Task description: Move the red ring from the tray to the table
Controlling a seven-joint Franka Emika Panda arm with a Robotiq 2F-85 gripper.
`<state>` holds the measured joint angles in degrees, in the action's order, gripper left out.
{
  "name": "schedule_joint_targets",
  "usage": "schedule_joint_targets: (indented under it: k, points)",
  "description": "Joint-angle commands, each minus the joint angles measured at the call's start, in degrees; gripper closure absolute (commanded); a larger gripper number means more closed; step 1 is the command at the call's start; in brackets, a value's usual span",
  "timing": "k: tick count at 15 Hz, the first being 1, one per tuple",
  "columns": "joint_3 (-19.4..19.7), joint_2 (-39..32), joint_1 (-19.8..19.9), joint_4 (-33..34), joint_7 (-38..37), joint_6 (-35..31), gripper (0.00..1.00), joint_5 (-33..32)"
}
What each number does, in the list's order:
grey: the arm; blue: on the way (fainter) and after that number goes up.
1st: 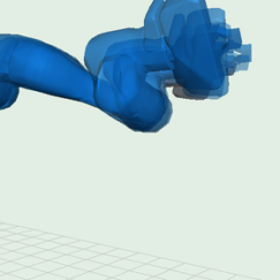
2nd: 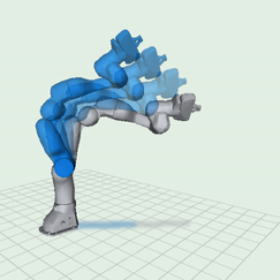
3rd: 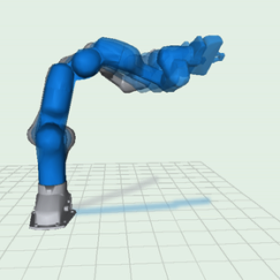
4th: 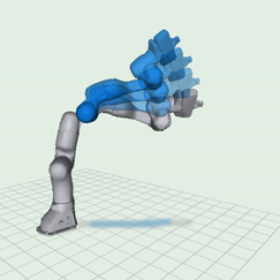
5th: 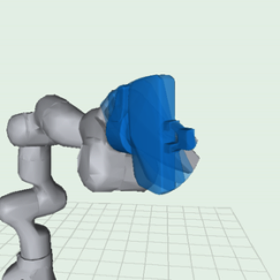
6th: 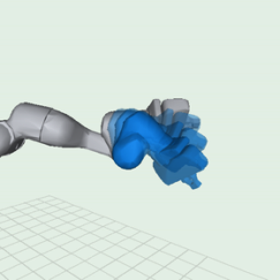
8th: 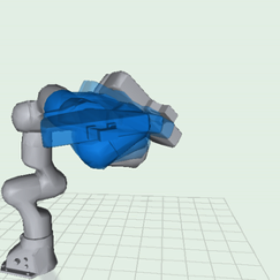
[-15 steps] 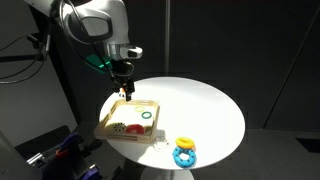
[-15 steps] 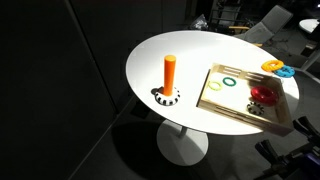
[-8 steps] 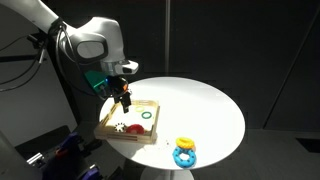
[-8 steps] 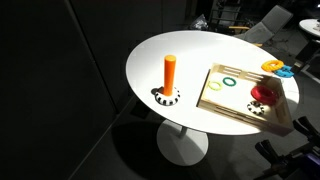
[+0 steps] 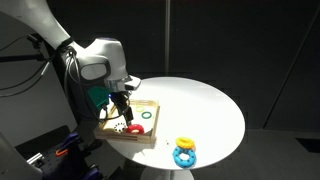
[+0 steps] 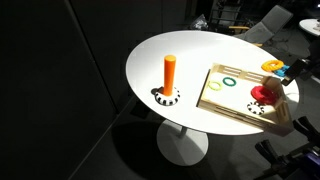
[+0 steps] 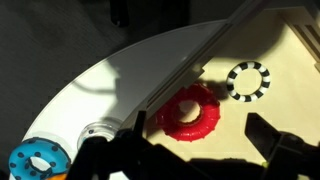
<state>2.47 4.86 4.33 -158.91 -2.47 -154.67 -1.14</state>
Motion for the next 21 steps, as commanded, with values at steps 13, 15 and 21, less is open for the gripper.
schedule_joint_targets:
  k: [13,15,21]
  points:
    - [1.2,-8.0,-0.1,3.0,-0.9,-3.6,0.00,-0.9]
    - [1.2,-9.8,-0.2,4.2,-0.8,-4.2,0.00,-0.8]
    - [0.9,-14.7,-1.2,8.2,-0.2,-4.4,0.00,-0.1]
